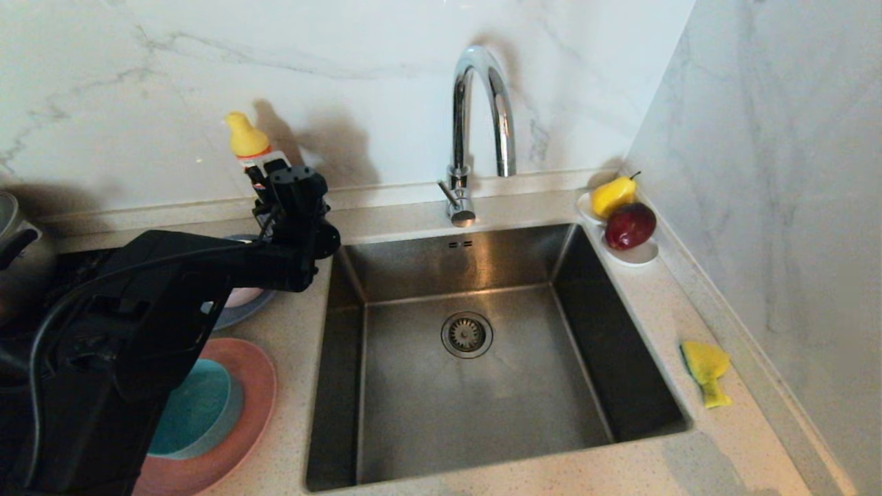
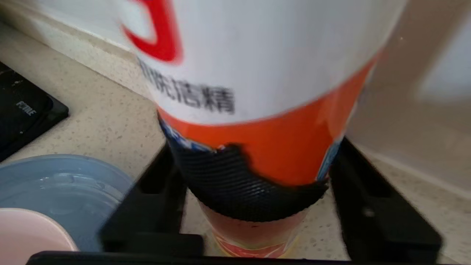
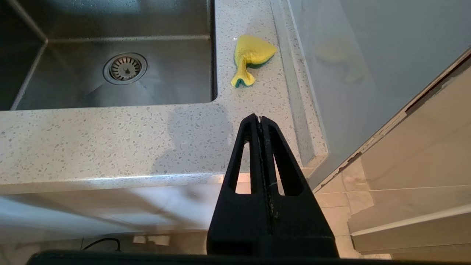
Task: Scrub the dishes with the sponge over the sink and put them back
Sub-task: Place the dish soap on the table, then turn on the faucet
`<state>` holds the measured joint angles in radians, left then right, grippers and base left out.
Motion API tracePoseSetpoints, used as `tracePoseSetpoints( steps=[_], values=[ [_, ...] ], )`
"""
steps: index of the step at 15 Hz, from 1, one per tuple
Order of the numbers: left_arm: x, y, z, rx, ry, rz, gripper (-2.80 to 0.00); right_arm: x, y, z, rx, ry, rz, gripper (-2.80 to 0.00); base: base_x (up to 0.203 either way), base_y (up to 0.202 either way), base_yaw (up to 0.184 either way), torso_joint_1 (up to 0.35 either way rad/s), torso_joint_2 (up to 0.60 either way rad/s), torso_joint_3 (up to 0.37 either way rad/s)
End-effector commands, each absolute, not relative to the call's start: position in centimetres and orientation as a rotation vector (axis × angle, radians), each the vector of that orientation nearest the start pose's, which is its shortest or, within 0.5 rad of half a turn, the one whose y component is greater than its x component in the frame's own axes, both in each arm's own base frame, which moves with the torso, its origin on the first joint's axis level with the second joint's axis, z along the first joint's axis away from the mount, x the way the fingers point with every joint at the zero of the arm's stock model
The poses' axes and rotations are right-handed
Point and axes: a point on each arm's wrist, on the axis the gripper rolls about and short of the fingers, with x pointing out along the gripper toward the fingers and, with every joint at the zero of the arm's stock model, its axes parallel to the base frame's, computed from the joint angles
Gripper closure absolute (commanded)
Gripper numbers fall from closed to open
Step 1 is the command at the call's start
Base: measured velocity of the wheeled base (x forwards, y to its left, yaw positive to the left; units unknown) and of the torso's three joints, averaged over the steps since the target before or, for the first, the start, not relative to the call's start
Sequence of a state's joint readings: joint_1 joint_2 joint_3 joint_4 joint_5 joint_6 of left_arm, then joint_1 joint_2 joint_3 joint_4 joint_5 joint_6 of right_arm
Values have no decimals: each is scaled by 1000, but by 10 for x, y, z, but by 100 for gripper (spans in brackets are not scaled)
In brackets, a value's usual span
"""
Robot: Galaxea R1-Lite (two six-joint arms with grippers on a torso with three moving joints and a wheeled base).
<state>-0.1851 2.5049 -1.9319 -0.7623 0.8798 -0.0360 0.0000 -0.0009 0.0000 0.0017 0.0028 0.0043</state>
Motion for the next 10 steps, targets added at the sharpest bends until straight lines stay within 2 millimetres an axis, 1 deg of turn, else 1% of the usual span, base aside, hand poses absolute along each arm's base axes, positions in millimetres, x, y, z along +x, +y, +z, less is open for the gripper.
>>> tracePoseSetpoints(
  steps=[1, 4, 5, 7, 9, 10],
  values=[
    [515, -79, 168, -139, -188, 693, -280, -23, 0, 75, 5, 2, 3, 0, 0, 0, 0, 0, 0, 0],
    [511, -78, 178, -154, -210, 693, -280, -23, 0, 75, 5, 2, 3, 0, 0, 0, 0, 0, 0, 0],
    [508, -78, 189, -164, -227, 692, -280, -23, 0, 75, 5, 1, 3, 0, 0, 0, 0, 0, 0, 0],
    [494, -75, 224, -197, -281, 688, -280, -23, 0, 75, 5, 1, 3, 0, 0, 0, 0, 0, 0, 0],
    [473, -71, 261, -232, -338, 685, -280, -23, 0, 75, 5, 1, 3, 0, 0, 0, 0, 0, 0, 0],
    [464, -69, 277, -245, -362, 683, -280, -23, 0, 75, 5, 0, 3, 0, 0, 0, 0, 0, 0, 0]
  ],
)
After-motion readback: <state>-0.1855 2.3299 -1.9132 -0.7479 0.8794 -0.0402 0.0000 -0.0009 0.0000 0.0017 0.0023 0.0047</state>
